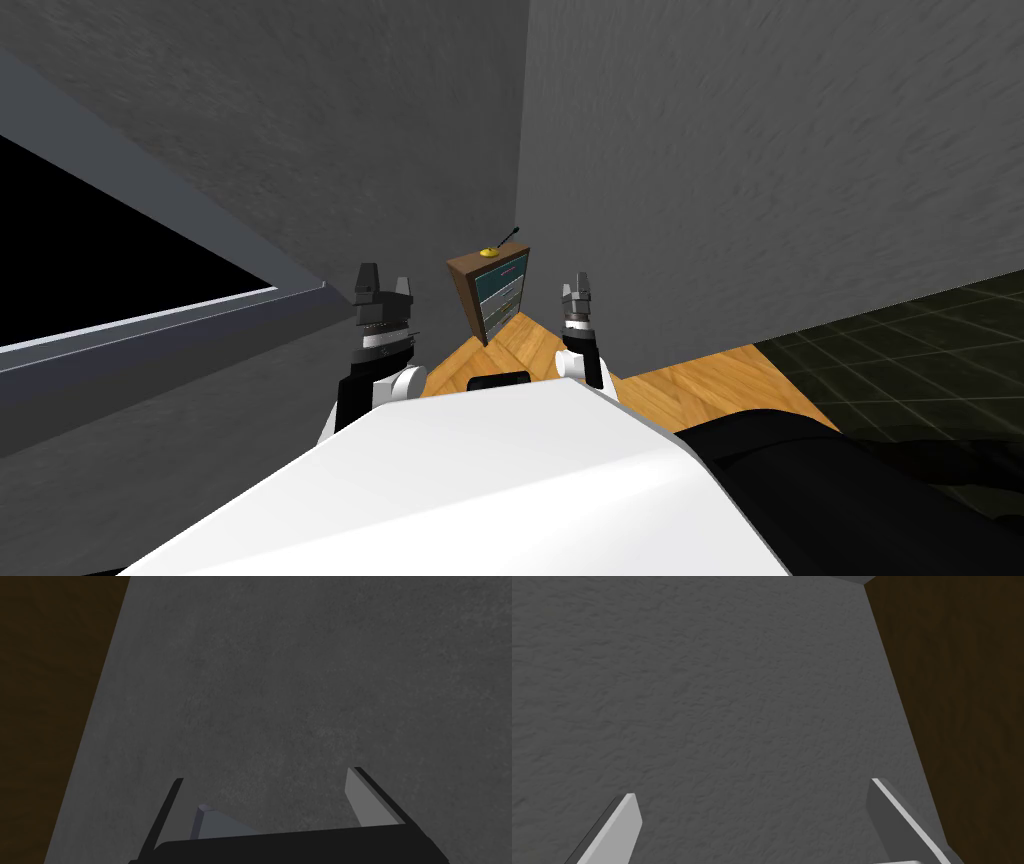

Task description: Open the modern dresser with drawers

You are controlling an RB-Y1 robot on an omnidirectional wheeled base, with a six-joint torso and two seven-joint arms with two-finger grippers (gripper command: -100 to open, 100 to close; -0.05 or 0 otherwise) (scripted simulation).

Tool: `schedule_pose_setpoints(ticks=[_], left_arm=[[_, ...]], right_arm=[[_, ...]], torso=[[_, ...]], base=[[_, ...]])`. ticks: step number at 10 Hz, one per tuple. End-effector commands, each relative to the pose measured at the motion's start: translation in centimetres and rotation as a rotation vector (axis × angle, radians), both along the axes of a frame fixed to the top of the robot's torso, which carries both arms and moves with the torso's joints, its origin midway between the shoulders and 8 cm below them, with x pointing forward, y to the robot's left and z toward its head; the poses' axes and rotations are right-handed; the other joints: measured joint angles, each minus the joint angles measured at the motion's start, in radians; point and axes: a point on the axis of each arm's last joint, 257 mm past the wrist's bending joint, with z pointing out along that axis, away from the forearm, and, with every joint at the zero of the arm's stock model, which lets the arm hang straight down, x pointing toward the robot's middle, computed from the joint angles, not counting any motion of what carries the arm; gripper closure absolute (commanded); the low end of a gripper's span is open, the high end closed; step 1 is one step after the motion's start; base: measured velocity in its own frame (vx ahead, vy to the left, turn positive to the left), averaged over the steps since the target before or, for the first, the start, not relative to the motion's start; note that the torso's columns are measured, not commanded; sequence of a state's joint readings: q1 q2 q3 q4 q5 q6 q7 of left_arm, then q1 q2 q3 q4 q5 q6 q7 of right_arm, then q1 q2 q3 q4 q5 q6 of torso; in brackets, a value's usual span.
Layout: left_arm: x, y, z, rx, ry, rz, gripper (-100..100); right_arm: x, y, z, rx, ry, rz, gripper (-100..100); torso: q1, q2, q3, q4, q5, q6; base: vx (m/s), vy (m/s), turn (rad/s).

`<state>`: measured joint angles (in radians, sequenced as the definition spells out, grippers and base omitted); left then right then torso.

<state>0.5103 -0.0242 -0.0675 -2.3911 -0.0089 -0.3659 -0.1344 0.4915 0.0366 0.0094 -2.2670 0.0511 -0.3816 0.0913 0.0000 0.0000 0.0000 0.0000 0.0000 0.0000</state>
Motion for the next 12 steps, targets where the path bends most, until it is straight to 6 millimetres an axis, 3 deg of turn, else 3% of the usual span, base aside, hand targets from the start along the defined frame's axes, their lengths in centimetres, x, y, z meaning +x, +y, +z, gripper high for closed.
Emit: schedule_pose_setpoints(ticks=[1,9,10,12], left_arm=[[0.00,0.00,0.00,0.000,0.000,0.000,0],[-0.01,0.00,0.02,0.000,0.000,0.000,0],[-0.01,0.00,0.02,0.000,0.000,0.000,0],[0.00,0.00,-0.01,0.000,0.000,0.000,0]], right_arm=[[0.00,0.00,0.00,0.000,0.000,0.000,0],[-0.01,0.00,0.02,0.000,0.000,0.000,0],[-0.03,0.41,-0.11,-0.070,0.016,0.008,-100],[-0.18,0.85,-0.38,-0.182,0.043,0.001,-100]], torso=[[0.000,0.040,-0.082,0.041,0.000,0.000],[0.000,0.618,-1.234,0.617,0.000,0.000],[0.000,0.691,-1.382,0.691,0.000,0.000],[0.000,0.733,-1.471,0.734,0.000,0.000]], base=[[0.000,0.000,0.000],[0.000,0.000,0.000],[0.020,0.005,0.051],[0.040,0.014,0.078]])
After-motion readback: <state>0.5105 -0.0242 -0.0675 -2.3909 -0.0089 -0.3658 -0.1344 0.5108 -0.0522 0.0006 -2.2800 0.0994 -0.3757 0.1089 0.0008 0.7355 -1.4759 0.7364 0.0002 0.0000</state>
